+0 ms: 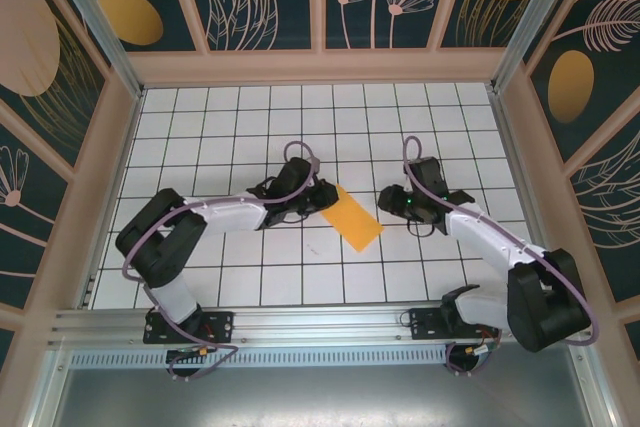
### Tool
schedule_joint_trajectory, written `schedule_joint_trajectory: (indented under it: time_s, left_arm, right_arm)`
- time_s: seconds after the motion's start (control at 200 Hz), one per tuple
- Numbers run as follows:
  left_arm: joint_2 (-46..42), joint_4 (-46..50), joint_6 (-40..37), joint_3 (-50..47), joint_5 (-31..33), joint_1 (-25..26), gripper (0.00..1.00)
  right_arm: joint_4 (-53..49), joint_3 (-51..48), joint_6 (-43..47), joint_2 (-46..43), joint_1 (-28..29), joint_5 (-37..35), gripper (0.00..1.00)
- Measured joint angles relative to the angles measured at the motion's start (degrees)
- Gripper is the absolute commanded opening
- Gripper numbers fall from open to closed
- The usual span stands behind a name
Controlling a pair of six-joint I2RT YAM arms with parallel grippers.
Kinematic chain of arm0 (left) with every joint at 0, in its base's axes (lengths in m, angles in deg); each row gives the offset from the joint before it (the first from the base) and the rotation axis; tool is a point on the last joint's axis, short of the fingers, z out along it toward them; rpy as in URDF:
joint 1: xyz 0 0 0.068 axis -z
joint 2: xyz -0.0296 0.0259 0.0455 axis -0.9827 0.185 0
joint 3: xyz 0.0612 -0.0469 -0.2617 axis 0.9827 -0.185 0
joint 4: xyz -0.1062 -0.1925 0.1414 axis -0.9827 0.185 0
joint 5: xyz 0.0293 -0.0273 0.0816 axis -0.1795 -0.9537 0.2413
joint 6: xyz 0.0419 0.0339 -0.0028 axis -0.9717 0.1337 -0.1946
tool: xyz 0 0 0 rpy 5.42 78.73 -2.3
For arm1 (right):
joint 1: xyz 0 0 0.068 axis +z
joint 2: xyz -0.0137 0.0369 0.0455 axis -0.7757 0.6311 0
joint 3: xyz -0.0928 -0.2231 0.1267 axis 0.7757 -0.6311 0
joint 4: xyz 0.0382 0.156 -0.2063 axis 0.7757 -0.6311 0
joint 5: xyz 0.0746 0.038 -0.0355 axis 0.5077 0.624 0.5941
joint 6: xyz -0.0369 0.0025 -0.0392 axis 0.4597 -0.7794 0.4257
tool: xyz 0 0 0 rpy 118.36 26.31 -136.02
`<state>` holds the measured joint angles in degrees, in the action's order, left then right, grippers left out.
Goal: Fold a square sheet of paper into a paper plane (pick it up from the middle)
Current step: Third fold the triangle at the center of the table.
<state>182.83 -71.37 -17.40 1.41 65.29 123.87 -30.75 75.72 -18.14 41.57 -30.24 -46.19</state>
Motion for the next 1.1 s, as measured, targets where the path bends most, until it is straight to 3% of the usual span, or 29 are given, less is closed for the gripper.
schedule_joint_trajectory:
  time_s: [0.215, 0.58, 1.101]
  left_arm:
    - [5.8, 0.0, 0.0, 0.6, -4.4, 0.8, 0.15]
    - [8.9, 0.4, 0.0, 1.4, -4.9, 0.9, 0.15]
    - [9.2, 0.6, -0.3, 1.8, -4.9, 0.9, 0.16]
  right_arm:
    - [1.8, -3.8, 0.9, 1.6, -3.8, 9.1, 0.43]
    - [6.3, -3.3, 2.6, 9.1, -3.8, 13.2, 0.44]
    - [6.5, -4.2, 4.7, 10.7, -3.8, 19.7, 0.43]
